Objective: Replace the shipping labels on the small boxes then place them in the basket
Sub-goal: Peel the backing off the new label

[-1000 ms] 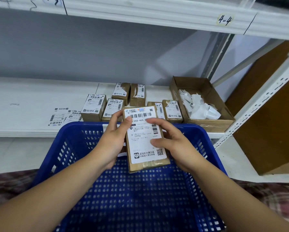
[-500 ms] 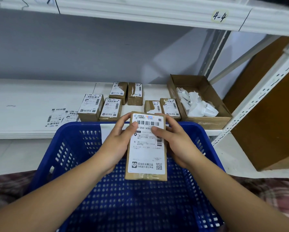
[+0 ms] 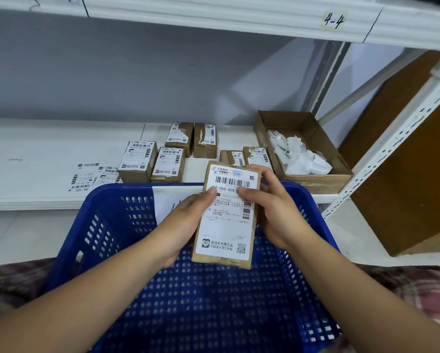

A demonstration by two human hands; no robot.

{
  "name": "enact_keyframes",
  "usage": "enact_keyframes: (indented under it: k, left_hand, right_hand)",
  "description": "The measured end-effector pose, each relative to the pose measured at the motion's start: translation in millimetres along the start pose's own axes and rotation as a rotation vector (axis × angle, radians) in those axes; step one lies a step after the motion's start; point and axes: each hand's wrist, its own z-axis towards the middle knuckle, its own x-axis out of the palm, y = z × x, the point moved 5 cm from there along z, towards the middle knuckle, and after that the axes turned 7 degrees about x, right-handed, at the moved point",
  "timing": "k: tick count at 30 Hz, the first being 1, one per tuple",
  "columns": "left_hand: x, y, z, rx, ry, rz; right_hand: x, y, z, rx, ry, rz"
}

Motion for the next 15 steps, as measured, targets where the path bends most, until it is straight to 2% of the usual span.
enact_keyframes:
  k: [5,9,11,15]
  left_hand:
    - [-5.2,-2.5,-2.4,-0.053,-0.048,-0.013]
    - [-5.8,0.1,-2.0,-0.053,-0.028,0.013]
    - [-4.1,4.0,-2.8,-0.071,0.042,0.019]
    - [0.1,4.9,-6.9,-0.122,0.333,-0.013]
  right_hand:
    - [6.4,-6.0,0.1,0.022,0.021,-0.078]
    - [4.0,-6.2,0.1,0.027,-0.048,-0.053]
    - [0.4,-5.6,0.1,0.033,-0.084,-0.028]
    - [-11.2,1.7,-0.8,0.037,-0.169,0.019]
